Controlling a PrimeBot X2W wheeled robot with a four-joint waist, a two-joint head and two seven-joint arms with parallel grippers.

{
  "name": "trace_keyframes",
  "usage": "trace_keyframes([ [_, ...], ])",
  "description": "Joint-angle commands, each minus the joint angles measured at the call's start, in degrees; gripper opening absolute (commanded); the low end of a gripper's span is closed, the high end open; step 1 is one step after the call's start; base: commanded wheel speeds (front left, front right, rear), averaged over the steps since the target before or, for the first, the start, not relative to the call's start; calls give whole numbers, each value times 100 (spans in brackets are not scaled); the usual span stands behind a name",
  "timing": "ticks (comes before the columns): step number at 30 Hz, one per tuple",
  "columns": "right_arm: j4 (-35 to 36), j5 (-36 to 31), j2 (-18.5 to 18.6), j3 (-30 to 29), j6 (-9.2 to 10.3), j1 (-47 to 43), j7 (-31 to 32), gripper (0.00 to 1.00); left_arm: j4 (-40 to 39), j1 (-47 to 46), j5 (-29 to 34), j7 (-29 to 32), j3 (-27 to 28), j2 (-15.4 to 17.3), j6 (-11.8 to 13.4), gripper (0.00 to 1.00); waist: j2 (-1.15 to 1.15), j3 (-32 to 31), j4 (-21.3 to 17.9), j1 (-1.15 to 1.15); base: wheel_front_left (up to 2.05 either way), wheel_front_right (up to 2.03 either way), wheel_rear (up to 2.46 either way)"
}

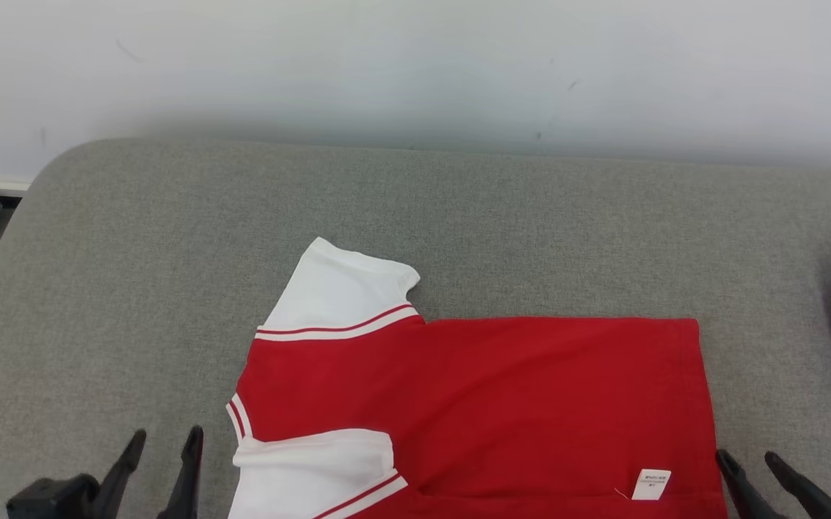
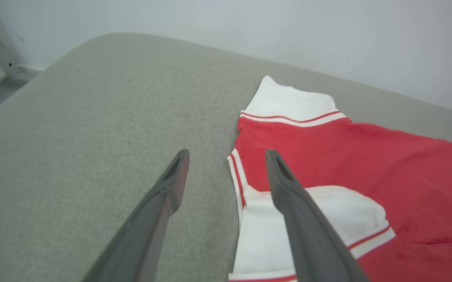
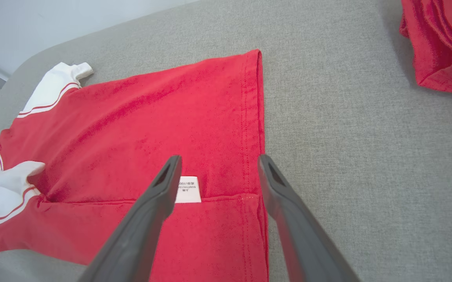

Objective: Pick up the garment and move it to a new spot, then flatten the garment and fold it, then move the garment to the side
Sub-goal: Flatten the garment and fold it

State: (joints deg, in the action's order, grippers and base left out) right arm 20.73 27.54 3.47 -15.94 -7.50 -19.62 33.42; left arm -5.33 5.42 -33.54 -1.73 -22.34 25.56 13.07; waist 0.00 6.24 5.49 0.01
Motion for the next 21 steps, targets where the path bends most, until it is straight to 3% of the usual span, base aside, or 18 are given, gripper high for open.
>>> trace_keyframes([
  [1,-30,-75,0,17,3,96,-140,100,-52,-113,79,-107,19,2,-4,100,0,-77,-8,-1,0,0,0],
  [4,-240,-244,-31,100,3,424,-635,100,-153,-452,174,-447,98,-201,50,100,0,-216,-8,-1,0,0,0],
  [9,-715,-256,-48,264,3,1029,-1265,100,-79,-1073,-197,-907,271,-768,-64,100,0,-381,-17,-1,0,0,0],
  [15,-1375,-115,-51,597,3,1803,-2015,100,328,-1784,-546,-1158,386,-1255,-422,100,0,-498,-65,-1,0,0,0],
  [21,-2083,-136,-48,1058,3,2502,-2659,100,1027,-2381,-566,-1013,118,-1382,-793,100,0,-482,-112,-1,0,0,0],
])
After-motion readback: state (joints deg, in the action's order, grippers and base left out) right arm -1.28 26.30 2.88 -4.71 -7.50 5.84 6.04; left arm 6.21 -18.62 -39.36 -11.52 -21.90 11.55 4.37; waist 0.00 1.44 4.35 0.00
